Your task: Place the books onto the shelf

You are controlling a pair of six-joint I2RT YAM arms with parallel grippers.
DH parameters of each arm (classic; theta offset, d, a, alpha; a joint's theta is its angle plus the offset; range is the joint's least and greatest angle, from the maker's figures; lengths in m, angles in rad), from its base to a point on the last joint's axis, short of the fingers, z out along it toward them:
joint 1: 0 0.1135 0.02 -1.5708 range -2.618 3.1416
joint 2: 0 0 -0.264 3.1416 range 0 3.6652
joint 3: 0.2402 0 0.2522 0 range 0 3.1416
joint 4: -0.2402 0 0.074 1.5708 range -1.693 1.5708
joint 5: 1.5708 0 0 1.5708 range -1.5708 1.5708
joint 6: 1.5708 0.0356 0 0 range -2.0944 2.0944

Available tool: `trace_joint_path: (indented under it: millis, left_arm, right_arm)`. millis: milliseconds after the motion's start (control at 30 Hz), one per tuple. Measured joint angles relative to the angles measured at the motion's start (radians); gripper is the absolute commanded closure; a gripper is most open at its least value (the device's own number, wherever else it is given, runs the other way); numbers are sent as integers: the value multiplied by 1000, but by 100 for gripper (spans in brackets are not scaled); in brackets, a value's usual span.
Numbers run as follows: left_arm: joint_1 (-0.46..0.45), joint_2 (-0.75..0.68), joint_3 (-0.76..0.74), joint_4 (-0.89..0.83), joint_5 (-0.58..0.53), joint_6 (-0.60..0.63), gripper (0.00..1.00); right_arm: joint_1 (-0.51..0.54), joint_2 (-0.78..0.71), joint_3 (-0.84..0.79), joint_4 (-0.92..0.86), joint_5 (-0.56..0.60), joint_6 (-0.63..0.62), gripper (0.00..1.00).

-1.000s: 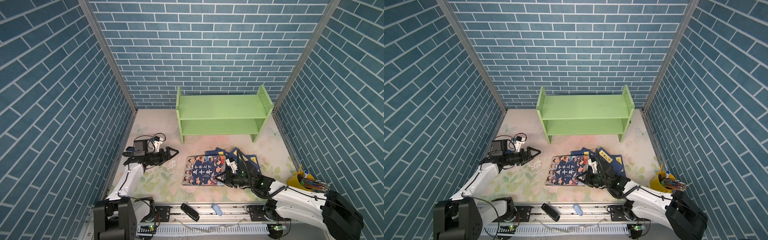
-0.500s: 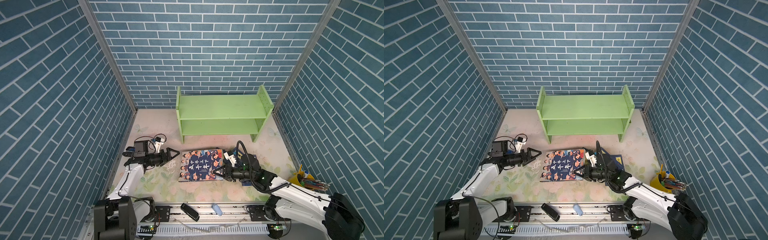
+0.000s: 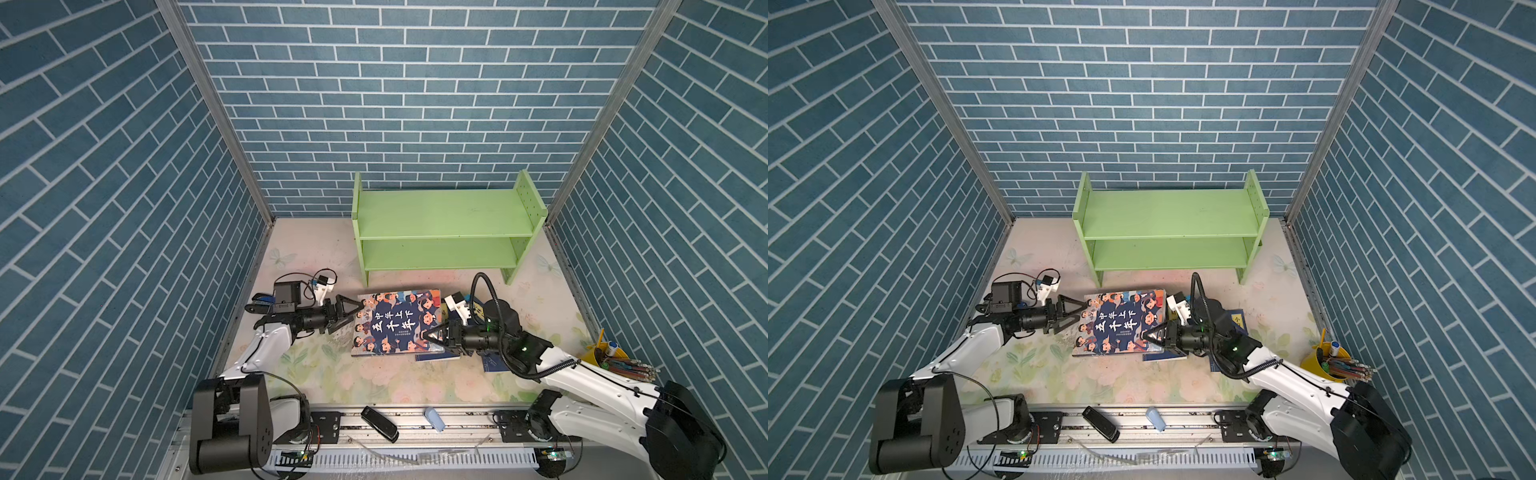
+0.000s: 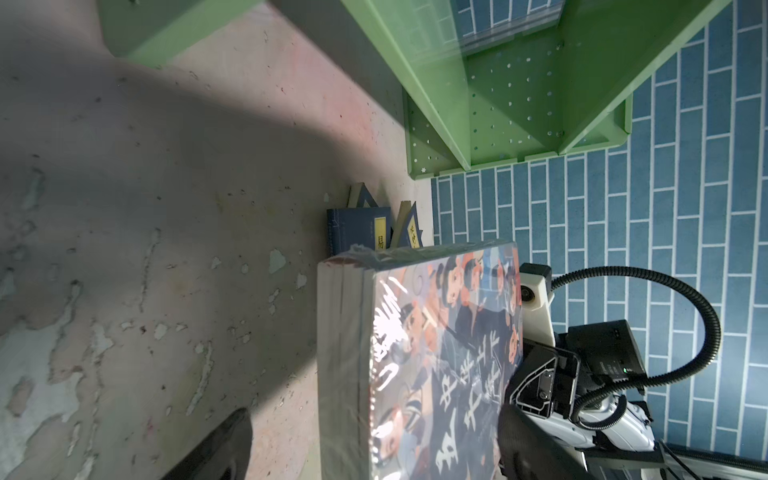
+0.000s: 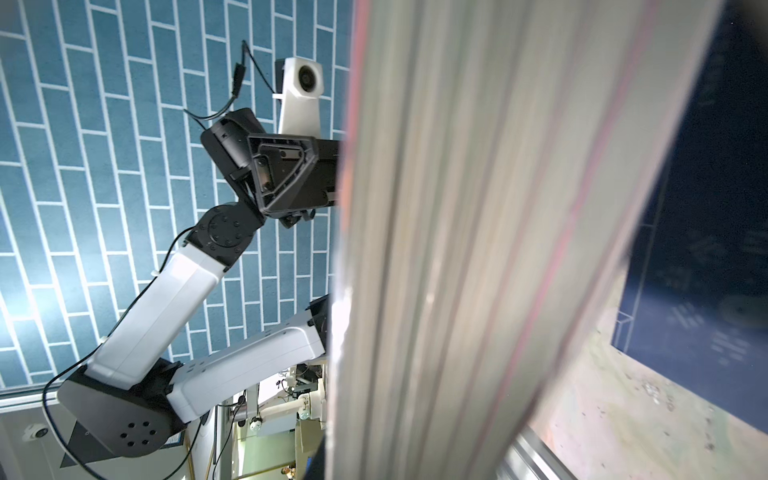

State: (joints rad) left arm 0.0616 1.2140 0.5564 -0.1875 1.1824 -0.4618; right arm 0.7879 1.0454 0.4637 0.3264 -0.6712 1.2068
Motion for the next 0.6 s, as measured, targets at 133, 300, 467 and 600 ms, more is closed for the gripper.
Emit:
trace_joint_path:
  millis: [133,300,467,600]
  left_arm:
    - [-10,26,0,11,26,-18,14]
    - [-10,42,0,61,62,-65,27]
    - [-13,43,-1,139,101,-149,52]
    - [-11,39,-2,172,110,-185,68]
  right_arm:
    - [-8,17,19,43,-19,0,100]
    - [-19,64,20,88,-40,1,100]
    - [-30,116,19,139,-56,9,100]
    - [-40,130,19,182,-74,18,100]
